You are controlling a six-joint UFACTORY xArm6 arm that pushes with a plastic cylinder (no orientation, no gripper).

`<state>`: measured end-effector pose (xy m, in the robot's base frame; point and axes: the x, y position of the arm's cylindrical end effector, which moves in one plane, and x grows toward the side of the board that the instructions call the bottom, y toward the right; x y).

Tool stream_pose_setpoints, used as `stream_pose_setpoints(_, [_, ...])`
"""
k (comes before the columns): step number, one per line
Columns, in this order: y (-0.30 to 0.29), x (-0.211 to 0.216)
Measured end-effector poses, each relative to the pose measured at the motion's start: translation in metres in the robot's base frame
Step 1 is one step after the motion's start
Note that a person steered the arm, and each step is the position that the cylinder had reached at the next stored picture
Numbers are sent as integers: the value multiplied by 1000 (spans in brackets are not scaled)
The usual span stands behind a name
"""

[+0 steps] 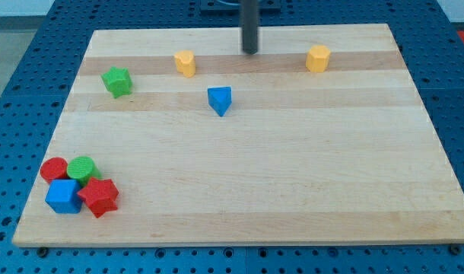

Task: Slide the hexagon to the right of the triangle

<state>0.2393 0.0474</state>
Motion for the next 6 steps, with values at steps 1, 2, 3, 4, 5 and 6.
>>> stream_pose_setpoints(1, [93, -19])
stream_pose_setpoints(2, [148, 2])
stream_pose_setpoints(3, [137, 56])
stream_pose_setpoints(4, [85, 110])
stream_pose_setpoints(5, [81, 110])
stream_pose_setpoints(6, [125, 68])
